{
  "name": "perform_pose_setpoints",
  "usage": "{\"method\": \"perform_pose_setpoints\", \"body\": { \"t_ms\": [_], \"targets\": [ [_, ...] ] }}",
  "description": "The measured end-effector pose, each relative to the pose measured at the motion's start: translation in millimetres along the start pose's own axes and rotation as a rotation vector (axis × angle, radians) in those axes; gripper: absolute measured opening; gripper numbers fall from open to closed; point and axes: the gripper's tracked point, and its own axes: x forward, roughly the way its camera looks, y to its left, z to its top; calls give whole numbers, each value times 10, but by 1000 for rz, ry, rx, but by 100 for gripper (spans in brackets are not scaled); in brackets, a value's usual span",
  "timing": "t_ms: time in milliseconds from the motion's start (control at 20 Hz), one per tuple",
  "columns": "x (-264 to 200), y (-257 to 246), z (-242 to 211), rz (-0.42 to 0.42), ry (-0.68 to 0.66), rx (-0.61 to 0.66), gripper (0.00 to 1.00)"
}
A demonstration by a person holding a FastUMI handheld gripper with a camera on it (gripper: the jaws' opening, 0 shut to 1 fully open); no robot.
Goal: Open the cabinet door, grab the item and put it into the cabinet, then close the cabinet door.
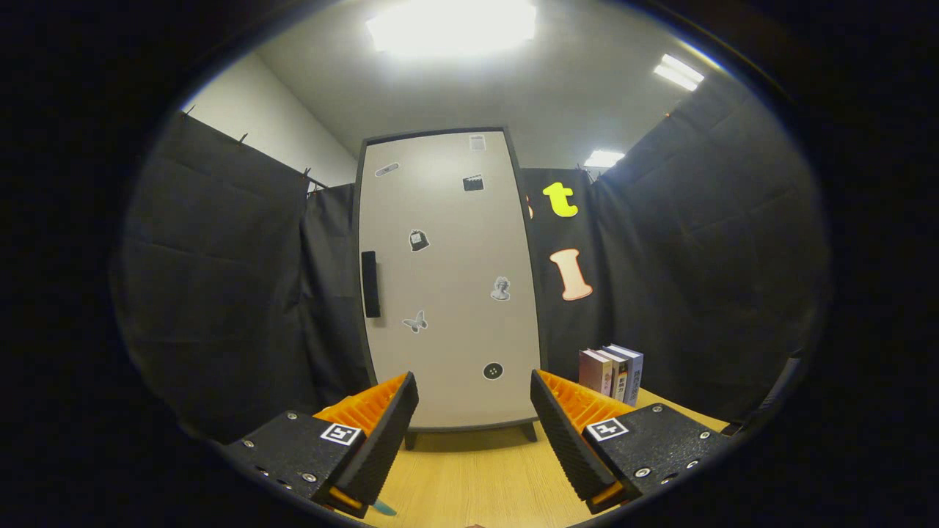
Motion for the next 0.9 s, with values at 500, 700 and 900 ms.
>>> {"method": "perform_pose_setpoints", "body": {
  "t_ms": [500,700,900],
  "targets": [
    [846,744,410,138,-40,-5,95],
    [1247,1003,568,172,-52,-13,95],
    [1602,1338,653,236,-18,1,95]
  ]
}}
